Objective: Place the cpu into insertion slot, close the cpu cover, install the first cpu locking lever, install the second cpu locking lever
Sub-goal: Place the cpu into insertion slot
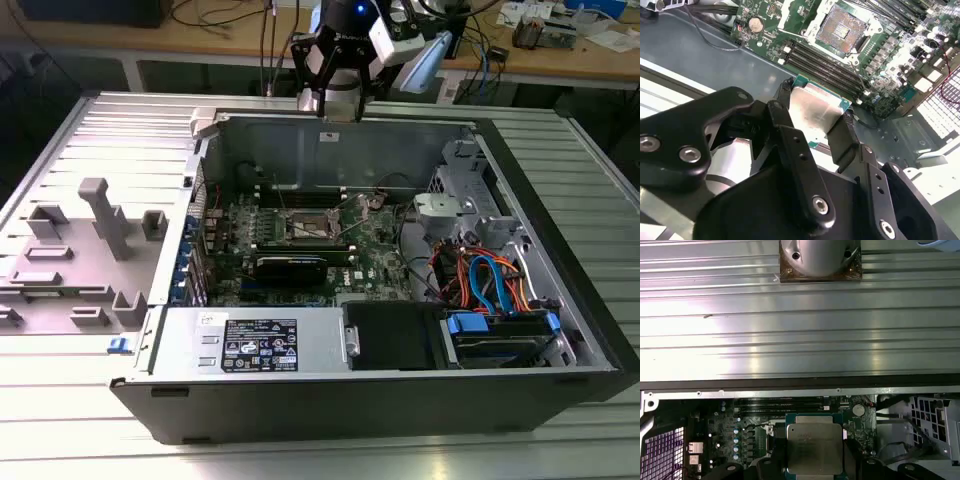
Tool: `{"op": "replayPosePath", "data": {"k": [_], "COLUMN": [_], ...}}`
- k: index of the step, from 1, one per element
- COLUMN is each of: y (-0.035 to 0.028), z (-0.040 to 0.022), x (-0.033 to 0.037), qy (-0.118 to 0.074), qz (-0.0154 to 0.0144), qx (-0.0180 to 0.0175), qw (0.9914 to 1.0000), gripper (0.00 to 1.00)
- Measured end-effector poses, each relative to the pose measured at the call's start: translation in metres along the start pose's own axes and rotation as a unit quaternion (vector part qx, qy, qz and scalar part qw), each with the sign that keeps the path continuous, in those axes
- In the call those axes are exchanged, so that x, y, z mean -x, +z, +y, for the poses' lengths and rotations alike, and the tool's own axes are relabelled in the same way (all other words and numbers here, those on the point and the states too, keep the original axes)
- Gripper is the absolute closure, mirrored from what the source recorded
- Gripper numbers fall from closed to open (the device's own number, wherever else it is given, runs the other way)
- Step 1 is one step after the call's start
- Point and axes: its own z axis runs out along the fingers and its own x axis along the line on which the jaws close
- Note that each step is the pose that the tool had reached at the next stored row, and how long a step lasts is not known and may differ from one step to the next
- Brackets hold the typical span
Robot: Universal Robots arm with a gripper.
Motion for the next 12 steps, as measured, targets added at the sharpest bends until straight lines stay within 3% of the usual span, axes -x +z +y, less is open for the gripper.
{"op": "replayPosePath", "data": {"k": [12], "y": [-0.0002], "z": [-0.002], "x": [0.0], "qy": [0.0], "qz": [0.0], "qx": [0.0], "qw": [1.0], "gripper": [0.46]}}
